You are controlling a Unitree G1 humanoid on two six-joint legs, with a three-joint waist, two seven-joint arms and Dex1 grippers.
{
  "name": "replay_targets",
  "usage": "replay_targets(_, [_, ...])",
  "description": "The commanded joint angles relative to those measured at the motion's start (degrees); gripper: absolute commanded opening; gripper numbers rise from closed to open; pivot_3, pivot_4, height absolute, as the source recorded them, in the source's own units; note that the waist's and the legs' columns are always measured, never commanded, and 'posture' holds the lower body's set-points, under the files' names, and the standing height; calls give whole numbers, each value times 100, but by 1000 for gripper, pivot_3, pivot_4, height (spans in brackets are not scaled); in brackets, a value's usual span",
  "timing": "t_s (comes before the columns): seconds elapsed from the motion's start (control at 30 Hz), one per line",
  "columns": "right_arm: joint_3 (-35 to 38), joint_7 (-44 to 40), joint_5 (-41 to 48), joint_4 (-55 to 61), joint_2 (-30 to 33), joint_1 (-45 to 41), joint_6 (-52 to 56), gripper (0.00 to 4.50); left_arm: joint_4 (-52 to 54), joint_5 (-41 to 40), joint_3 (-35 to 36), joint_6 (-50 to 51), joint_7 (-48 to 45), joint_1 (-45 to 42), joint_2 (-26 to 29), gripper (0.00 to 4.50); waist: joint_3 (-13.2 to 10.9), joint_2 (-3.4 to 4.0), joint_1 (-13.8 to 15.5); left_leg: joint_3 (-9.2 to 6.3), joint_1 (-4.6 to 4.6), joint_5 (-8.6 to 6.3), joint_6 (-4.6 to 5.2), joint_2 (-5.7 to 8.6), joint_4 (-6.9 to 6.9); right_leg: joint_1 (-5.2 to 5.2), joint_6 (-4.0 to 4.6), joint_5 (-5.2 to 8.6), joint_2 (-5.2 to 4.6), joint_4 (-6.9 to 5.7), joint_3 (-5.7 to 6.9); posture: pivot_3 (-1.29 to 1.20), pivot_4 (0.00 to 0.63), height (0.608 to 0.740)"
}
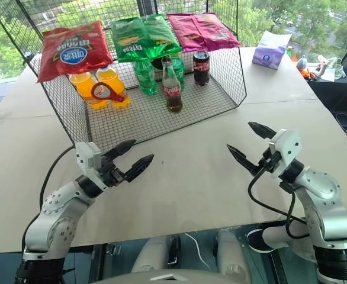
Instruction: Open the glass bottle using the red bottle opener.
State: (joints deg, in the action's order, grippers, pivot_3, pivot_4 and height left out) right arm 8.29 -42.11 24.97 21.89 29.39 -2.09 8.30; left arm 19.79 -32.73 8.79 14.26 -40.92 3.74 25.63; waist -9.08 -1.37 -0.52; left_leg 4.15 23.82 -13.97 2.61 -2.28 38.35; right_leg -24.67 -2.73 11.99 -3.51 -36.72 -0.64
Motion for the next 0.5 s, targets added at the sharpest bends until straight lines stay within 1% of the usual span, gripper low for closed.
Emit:
replay_targets(0.03, [157, -7, 78, 104, -11, 0, -208, 4362, -13, 103, 167, -305, 47, -79, -29, 4500, 0, 0, 0, 0, 0, 0, 0, 0, 0, 0, 0, 0, 0, 0, 0, 0, 150, 740])
replay_targets(0.13, [110, -62, 113, 166, -75, 13, -330, 4362, -369, 445, 277, -626, 447, -353, -204, 4500, 0, 0, 14, -1, 0, 0, 0, 2, 1, 0, 0, 0, 0, 0, 2, 0, 150, 740])
replay_targets(0.3, [-6, -253, 433, 452, -158, -2, -416, 4362, -512, 556, 386, -437, 1028, -736, -354, 4500, 0, 0, 13, 0, 1, 0, 0, 4, 1, 2, -1, -1, 1, 0, 1, 0, 150, 740])
replay_targets(0.5, [-220, -238, 303, 732, -177, -15, -535, 4362, -640, 872, 350, -291, 1755, -1201, -492, 4500, 0, -1, 12, -1, 0, 0, 0, 7, 1, 3, -2, -1, 3, -1, 2, 0, 150, 740])
